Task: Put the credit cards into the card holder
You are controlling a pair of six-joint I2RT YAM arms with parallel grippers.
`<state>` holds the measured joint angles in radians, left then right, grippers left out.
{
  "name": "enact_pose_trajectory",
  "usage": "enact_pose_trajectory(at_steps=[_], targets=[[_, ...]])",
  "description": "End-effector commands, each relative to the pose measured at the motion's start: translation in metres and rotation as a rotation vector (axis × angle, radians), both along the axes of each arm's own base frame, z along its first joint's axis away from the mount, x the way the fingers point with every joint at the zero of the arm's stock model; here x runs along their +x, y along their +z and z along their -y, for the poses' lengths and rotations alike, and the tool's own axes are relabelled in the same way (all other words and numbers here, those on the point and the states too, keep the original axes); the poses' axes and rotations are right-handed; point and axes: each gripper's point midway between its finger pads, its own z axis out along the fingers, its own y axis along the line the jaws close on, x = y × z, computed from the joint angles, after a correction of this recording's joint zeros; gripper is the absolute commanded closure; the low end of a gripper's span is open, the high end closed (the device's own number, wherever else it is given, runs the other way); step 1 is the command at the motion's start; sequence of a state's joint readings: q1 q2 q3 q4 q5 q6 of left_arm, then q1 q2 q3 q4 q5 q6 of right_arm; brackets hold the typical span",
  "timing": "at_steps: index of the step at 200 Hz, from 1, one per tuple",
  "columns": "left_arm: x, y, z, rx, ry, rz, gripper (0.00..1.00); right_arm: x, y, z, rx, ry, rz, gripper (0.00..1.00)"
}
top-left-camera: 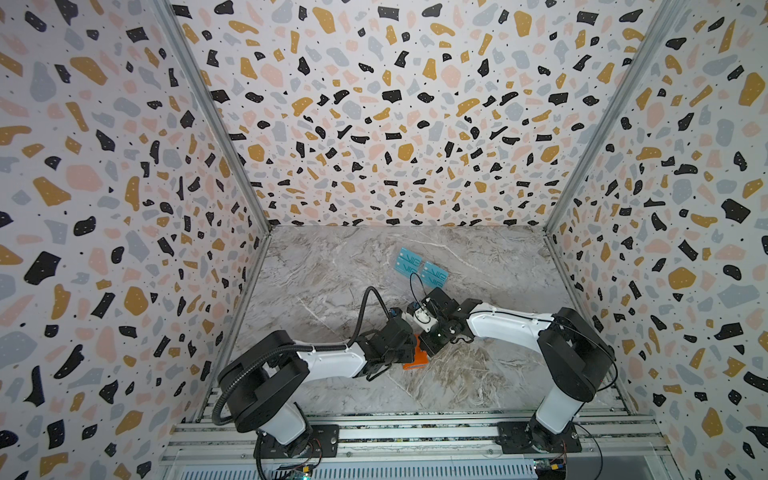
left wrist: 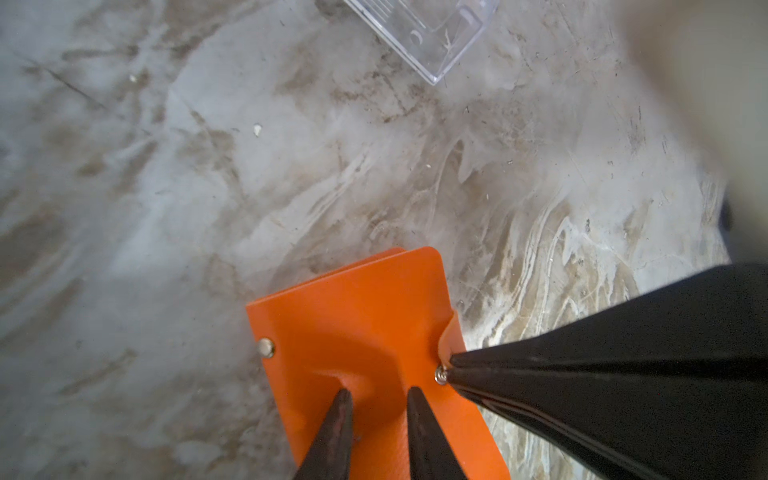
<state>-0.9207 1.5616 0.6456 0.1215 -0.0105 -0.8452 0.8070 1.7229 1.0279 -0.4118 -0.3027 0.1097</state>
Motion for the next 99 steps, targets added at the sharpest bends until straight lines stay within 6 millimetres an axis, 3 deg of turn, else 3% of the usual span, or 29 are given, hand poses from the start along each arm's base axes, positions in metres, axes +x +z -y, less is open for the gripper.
enact_pose_trajectory(at_steps=[1, 48, 99], targets=[[-0.06, -0.06, -0.037, 0.186, -0.086, -0.241, 0.74, -0.042, -0.011, -0.004, -0.015, 0.133, -0.102, 1.0], [-0.06, -0.06, -0.037, 0.187, -0.084, -0.242, 0.74, -0.043, -0.012, -0.011, 0.012, 0.135, -0.112, 1.0], [-0.06, -0.06, -0.036, 0.184, -0.085, -0.24, 0.74, -0.04, -0.038, 0.004, -0.103, 0.077, -0.133, 1.0]])
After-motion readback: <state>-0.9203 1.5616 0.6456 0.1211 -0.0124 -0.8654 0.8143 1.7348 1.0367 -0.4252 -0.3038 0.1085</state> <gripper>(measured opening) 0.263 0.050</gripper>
